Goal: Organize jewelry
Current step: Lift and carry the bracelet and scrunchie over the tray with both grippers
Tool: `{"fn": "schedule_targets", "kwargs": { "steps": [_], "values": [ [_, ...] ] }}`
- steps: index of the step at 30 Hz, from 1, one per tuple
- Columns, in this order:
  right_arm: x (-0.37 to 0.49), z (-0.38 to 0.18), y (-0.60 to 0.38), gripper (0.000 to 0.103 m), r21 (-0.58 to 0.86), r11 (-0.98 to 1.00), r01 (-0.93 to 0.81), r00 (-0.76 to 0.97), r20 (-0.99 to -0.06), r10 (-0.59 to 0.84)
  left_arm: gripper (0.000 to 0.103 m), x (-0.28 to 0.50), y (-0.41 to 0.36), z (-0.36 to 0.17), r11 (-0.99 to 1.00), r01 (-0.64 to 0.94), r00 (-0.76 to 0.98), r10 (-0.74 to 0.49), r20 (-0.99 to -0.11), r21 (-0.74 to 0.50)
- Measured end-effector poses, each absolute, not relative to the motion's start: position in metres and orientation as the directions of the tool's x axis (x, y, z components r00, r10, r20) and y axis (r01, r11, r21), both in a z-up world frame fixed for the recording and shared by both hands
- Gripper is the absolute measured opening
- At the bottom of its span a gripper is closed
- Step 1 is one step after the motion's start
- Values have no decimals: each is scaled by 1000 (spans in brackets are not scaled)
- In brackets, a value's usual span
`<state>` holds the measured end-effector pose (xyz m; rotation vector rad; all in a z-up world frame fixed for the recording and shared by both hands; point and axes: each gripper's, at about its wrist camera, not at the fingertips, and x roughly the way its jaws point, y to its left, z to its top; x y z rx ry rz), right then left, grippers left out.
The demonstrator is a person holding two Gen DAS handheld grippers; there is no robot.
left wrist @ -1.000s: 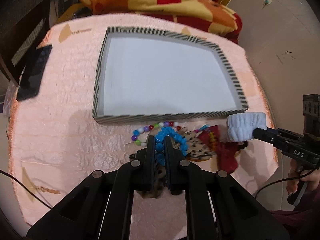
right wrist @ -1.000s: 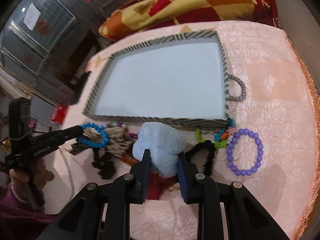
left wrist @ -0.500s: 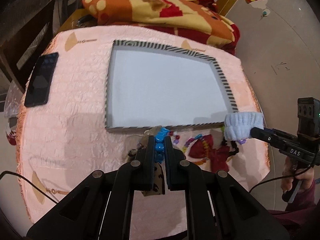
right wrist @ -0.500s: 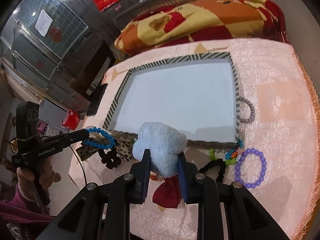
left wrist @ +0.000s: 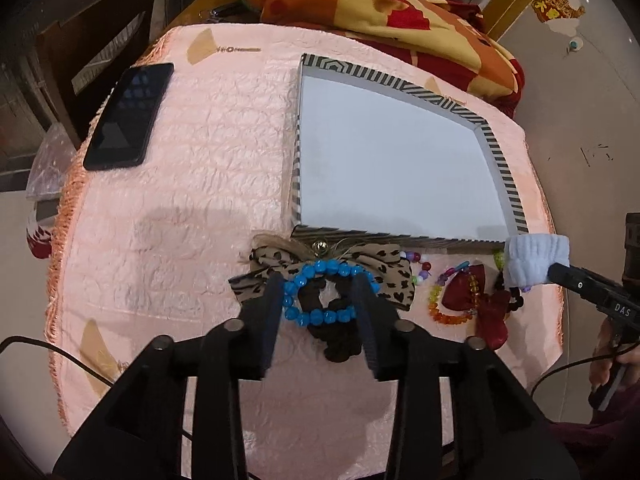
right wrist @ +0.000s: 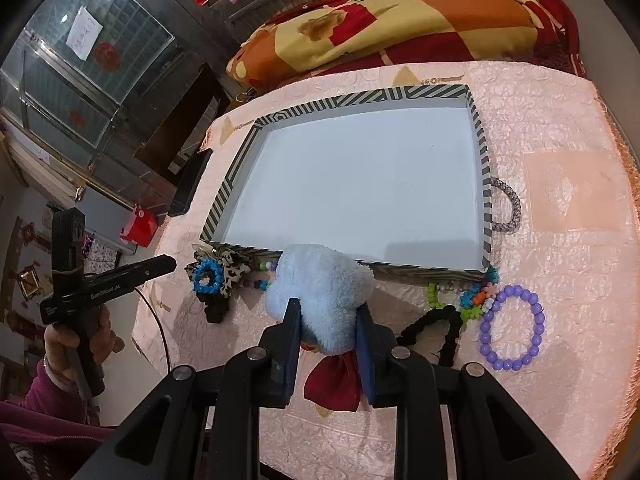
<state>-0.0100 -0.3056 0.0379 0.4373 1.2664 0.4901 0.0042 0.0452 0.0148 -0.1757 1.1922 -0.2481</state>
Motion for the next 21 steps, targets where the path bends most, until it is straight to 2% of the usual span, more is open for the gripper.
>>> {"fn": "schedule_targets", "kwargs": {
  "steps": [2, 6, 17, 19, 20, 21],
  "values": [
    [-9, 36, -304, 24, 565, 818, -104, 216, -790, 573, 42, 6, 42, 9, 966, 98, 343, -259, -903, -240],
    [-9, 36, -300, 24, 566, 817, -111, 206, -791, 576, 42, 9, 36, -12, 976, 108, 299, -211, -931, -187],
    [-8, 32, -295, 24, 566, 816, -118, 179, -796, 578, 42, 12, 32, -23, 972, 48, 297, -235, -926, -232],
    [-7, 33, -294, 24, 565, 816, -119, 179, -797, 577, 33, 14, 32, -29, 974, 37, 276, -227, -934, -225],
    [-7, 33, -294, 24, 564, 817, -120, 178, -797, 577, 20, 15, 33, -32, 974, 34, 268, -224, -937, -223],
    [-7, 33, -294, 24, 565, 816, -121, 177, -797, 577, 12, 14, 33, -34, 975, 32, 263, -220, -939, -220]
  ]
}}
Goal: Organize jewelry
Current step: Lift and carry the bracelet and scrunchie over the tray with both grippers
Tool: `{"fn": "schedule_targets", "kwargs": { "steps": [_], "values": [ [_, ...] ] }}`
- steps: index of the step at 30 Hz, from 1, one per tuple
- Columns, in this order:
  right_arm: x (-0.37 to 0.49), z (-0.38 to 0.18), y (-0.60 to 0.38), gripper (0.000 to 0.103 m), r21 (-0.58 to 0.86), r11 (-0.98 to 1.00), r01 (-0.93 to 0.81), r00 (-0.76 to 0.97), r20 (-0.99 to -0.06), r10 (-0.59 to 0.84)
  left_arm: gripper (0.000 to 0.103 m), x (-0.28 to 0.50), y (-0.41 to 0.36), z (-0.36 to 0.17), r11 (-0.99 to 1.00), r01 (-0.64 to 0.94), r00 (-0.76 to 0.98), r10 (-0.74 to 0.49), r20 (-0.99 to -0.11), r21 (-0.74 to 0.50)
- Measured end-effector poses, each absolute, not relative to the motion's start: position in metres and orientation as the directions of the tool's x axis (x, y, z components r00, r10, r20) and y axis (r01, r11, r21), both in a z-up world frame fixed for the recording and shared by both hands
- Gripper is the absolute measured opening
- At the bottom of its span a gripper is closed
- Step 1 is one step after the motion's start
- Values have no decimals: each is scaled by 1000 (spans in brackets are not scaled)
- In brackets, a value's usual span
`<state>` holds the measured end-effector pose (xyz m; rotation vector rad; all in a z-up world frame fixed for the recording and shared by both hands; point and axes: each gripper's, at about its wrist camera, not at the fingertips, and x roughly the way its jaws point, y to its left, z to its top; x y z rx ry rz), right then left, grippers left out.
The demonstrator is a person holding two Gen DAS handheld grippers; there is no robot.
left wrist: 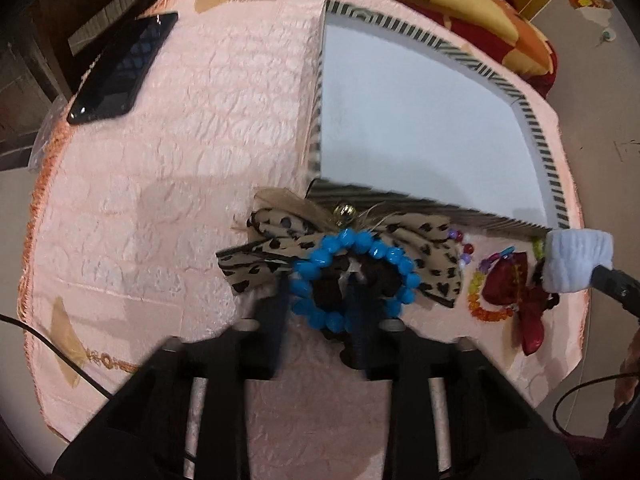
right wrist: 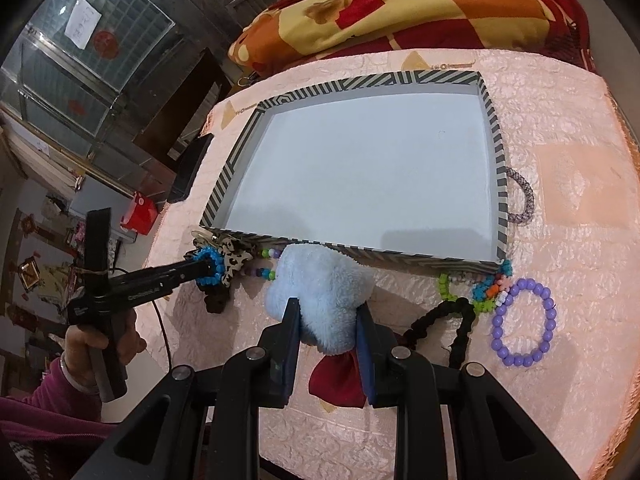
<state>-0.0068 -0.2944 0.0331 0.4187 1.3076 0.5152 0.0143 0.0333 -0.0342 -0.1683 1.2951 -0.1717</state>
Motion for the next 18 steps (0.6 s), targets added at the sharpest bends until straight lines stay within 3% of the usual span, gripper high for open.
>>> {"fn": "schedule_targets", "kwargs": {
  "steps": [6, 18],
  "values": [
    [-6, 32, -296, 24, 566, 816, -118, 174, -797, 579, 9, 8, 42, -23, 963, 26, 279, -265, -923, -268],
    [11, 57, -300, 24, 588, 791, -167, 229, -758, 611, 9, 7, 28, 68, 935, 132, 382, -353, -854, -328]
  ]
}}
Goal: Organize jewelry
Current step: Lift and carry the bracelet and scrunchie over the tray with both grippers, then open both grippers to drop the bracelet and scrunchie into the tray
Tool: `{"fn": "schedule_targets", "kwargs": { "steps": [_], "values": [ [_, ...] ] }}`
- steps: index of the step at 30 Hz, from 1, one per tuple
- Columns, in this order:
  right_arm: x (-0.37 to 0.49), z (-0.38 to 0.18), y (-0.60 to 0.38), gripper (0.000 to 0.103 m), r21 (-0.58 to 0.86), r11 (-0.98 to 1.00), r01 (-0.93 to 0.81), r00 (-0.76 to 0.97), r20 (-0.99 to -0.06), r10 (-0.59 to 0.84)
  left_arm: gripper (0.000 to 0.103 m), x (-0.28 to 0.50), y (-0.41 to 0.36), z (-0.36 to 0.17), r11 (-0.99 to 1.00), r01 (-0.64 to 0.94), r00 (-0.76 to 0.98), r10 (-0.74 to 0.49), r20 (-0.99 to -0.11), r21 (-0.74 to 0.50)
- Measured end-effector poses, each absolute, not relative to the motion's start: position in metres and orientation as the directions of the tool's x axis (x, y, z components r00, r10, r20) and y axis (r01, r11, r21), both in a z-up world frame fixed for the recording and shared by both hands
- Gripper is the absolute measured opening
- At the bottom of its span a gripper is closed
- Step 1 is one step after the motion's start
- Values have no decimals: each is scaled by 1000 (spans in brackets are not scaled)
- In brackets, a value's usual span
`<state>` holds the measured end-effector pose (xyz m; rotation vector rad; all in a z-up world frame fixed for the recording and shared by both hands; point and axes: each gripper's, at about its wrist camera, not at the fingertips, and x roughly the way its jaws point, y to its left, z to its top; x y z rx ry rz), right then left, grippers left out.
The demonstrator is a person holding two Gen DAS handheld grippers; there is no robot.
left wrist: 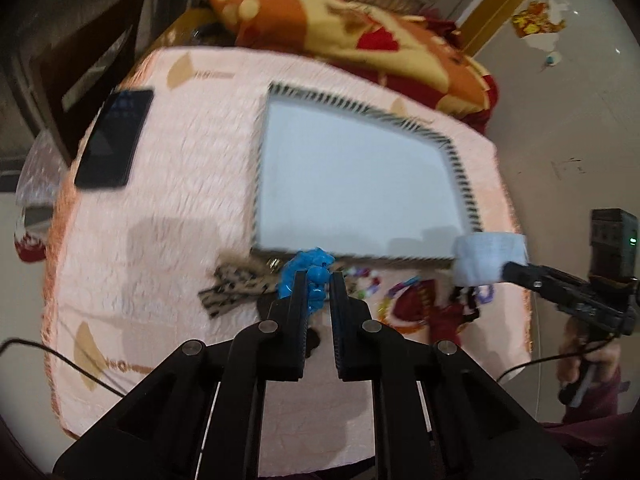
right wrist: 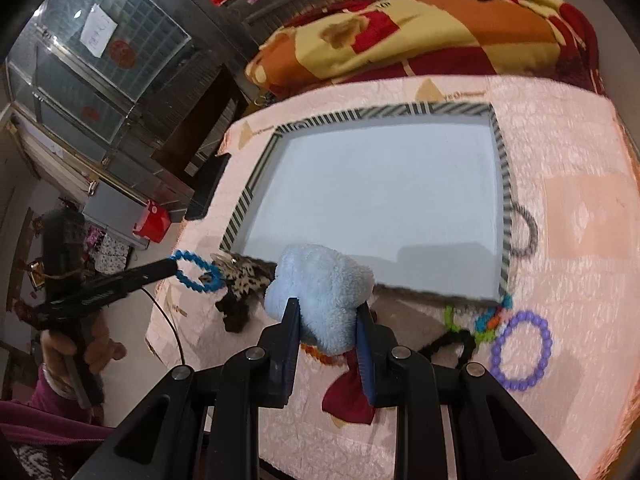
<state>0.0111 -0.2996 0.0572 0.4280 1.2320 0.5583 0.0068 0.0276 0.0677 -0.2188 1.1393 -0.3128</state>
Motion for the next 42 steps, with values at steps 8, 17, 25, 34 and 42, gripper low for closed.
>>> {"fn": "schedule_targets", "kwargs": {
  "steps": [8, 17, 25, 34, 42],
  "values": [
    [60, 50, -269, 24, 573, 792, -208, 218, -763, 609, 9, 49, 7, 78, 947, 186, 425, -318, -847, -263],
    [133, 2, -245, 24, 684, 729, -41, 212, -707, 675, 9, 132, -11, 48, 953, 166, 443, -301, -845, -252],
    [195, -47, -234, 24, 703, 707, 80, 229, -703, 673, 9, 192, -16, 18, 966, 104, 435, -259, -863, -237],
    [210, -57, -230, 63, 626, 776, 77, 239, -767, 595, 15, 208, -12, -14, 987, 46, 400, -160, -902, -155],
    [192, -30, -245, 63, 583, 812, -7, 260, -783, 565, 45, 200, -12, -12, 985, 28, 403, -167, -900, -171]
  ]
}}
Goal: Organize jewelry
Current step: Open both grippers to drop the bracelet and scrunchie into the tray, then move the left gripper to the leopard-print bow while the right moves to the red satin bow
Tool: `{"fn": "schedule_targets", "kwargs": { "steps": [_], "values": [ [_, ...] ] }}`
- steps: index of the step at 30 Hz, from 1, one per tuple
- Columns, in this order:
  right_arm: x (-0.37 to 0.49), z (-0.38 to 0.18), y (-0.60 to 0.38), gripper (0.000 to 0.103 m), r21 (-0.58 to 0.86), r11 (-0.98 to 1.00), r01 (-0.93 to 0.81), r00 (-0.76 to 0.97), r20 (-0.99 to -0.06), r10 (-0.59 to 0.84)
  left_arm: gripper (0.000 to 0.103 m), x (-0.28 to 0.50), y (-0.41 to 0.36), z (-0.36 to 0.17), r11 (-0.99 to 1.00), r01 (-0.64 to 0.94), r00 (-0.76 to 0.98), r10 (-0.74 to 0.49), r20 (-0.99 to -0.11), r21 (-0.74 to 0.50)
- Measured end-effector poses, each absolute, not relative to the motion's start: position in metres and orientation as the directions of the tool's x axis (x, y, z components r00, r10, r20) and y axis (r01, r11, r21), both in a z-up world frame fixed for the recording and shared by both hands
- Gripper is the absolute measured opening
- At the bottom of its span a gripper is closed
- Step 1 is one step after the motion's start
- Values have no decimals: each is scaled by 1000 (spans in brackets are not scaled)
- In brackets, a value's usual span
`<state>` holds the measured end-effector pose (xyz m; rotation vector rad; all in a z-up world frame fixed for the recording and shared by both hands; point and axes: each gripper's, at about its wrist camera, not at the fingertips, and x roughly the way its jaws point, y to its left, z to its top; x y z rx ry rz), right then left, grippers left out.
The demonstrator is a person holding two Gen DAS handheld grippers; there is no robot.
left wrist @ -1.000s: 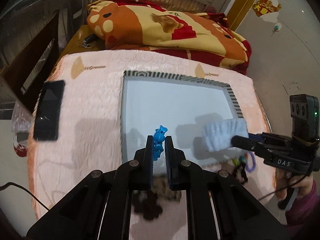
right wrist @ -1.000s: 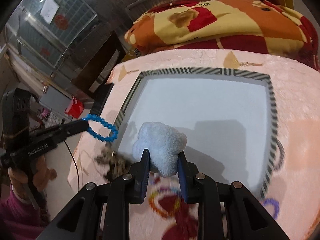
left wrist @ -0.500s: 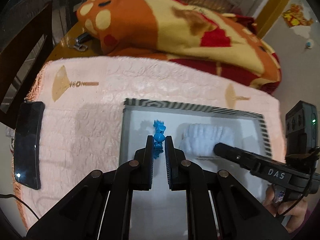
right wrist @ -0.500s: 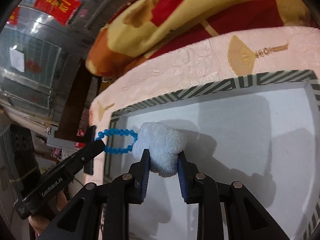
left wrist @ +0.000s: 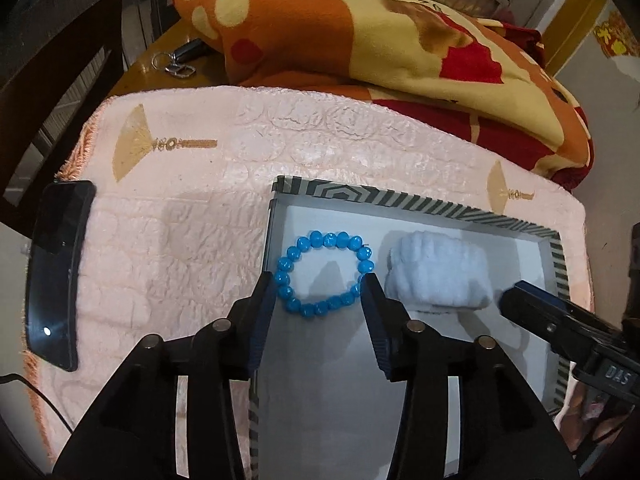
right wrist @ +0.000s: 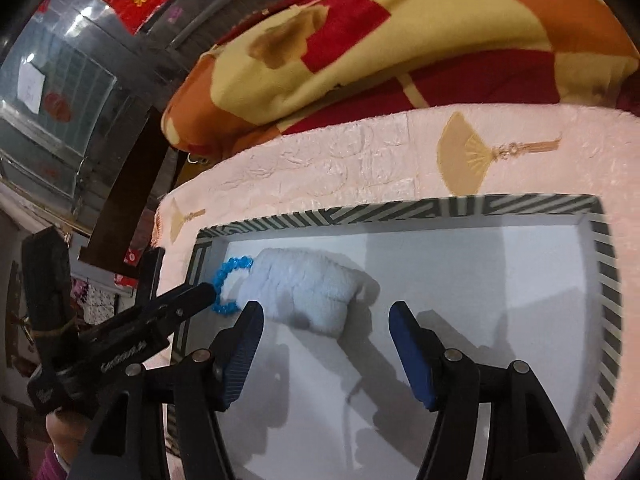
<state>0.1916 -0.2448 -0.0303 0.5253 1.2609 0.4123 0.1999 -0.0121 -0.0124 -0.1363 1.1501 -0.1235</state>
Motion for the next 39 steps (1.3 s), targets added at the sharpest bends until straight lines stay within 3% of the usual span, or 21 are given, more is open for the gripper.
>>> {"fn": "schedule_targets", "kwargs": {
  "steps": [16, 26, 33, 39],
  "values": [
    [113, 11, -263, 63, 520, 851, -74, 245, -817, 521, 46, 113, 1, 16, 999, 22, 440, -53, -897, -48],
    [52, 28, -258, 63, 521, 844, -130, 213, -817, 537, 47, 58, 24, 25, 991, -13, 421, -113, -900, -130],
    [5, 29, -254, 63, 511, 843, -167, 182, -824, 536, 61, 19, 42, 21, 983, -28, 390, -156, -907, -181],
    [-20, 16, -268, 63, 515, 847, -134, 145, -835, 531, 61, 7, 57, -3, 972, -95, 342, -173, -924, -217]
  ]
}}
